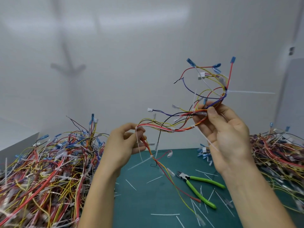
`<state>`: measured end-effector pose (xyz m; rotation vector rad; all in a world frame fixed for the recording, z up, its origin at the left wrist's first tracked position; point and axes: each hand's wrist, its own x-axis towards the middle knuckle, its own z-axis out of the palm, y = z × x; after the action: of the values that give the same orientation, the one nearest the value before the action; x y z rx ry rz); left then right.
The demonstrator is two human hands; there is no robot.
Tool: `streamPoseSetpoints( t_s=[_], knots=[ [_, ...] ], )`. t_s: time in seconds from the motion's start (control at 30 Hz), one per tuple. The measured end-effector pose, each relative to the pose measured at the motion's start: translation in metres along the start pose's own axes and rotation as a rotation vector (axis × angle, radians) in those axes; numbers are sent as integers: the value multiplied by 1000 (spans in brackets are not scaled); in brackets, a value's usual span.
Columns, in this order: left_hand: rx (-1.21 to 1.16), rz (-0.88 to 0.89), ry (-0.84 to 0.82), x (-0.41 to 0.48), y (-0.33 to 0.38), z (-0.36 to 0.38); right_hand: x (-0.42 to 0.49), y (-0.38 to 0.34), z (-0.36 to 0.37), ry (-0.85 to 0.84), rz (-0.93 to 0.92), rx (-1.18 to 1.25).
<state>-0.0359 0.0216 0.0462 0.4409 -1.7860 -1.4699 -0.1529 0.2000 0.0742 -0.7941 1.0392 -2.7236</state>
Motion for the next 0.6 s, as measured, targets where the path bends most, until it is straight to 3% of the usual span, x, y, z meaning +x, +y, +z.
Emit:
streamPoseSetpoints(
  t_s=[0.3,0.6],
  knots=[
    [-267,34,33,-9,25,1,-1,2,1,2,9,0],
    [-252,10,-8,-8,23,-1,-2,2,1,6,12,-11]
  ],
)
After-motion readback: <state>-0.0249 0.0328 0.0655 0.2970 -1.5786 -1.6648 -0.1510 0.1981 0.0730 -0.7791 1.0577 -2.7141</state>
